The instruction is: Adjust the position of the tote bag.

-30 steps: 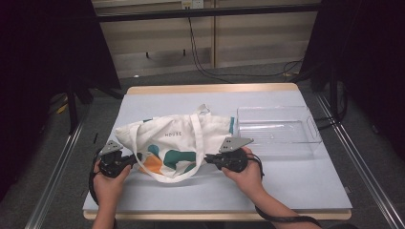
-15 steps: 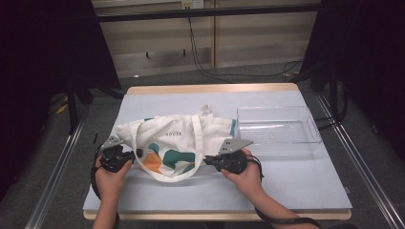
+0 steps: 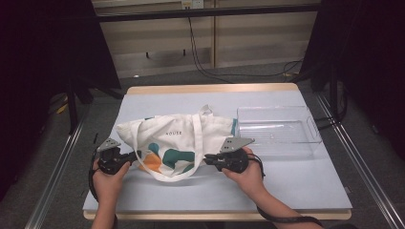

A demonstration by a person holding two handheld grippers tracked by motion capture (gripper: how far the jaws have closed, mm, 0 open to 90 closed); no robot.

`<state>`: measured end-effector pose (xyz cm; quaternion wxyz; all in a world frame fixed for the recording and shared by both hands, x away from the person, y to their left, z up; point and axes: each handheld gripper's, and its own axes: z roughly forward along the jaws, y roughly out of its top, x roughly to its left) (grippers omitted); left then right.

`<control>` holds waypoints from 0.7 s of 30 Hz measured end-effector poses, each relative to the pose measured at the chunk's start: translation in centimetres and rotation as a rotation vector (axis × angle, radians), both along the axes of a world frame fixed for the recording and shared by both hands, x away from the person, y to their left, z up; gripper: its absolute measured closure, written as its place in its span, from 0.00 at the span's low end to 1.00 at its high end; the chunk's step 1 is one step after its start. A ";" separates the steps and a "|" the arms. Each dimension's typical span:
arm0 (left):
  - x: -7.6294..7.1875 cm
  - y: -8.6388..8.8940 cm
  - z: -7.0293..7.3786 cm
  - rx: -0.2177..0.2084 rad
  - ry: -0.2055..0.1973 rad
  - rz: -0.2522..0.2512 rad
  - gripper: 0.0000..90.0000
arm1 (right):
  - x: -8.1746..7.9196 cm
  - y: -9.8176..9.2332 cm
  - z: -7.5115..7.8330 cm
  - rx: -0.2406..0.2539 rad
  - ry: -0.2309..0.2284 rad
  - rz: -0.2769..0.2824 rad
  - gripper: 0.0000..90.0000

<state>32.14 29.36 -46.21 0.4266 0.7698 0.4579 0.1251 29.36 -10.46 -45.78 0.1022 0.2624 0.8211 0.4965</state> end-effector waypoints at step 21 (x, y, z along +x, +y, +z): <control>-2.7 -0.2 0.6 0.041 0.020 -0.004 0.71 | 2.2 -2.4 3.4 -0.001 -0.028 -0.021 0.54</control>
